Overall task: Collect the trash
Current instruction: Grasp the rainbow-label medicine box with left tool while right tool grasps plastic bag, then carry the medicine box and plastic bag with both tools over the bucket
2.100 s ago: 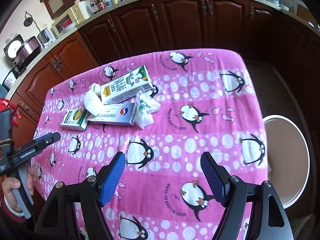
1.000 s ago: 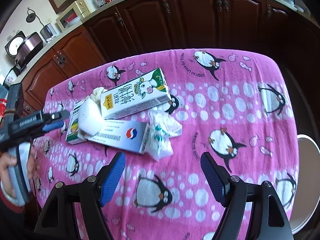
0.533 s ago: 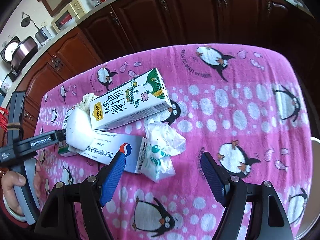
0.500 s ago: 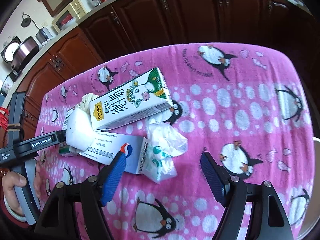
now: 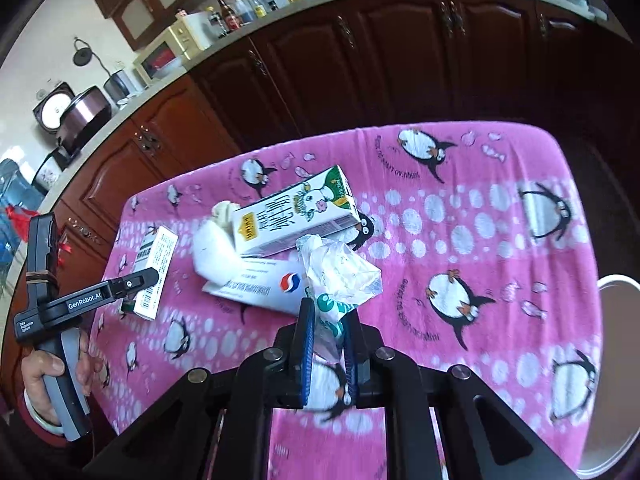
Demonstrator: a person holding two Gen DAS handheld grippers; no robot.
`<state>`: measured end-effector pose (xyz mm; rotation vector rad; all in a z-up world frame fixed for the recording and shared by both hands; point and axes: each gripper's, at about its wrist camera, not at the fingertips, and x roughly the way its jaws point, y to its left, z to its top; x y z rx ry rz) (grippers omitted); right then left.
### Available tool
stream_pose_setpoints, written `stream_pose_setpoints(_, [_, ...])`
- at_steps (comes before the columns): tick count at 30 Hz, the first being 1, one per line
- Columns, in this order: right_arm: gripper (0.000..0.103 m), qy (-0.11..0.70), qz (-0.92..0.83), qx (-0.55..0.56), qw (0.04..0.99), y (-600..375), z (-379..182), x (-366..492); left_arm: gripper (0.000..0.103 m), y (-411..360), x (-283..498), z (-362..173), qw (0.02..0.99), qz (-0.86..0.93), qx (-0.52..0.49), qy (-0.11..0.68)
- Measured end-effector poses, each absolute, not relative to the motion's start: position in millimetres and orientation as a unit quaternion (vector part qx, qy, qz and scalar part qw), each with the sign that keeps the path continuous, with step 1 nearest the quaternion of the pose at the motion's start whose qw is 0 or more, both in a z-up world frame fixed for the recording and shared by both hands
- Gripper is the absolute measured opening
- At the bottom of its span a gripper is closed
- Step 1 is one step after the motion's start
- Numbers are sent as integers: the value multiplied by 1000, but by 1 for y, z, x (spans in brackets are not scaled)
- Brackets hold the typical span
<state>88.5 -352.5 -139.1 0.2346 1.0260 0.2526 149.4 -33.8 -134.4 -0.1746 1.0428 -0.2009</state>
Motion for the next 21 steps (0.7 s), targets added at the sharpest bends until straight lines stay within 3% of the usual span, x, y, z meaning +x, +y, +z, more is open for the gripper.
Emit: stream_pose_setpoints(21, [12,450,32,125,884,-462,-90,-15,49,-213,72,-82,856,-251,29,451])
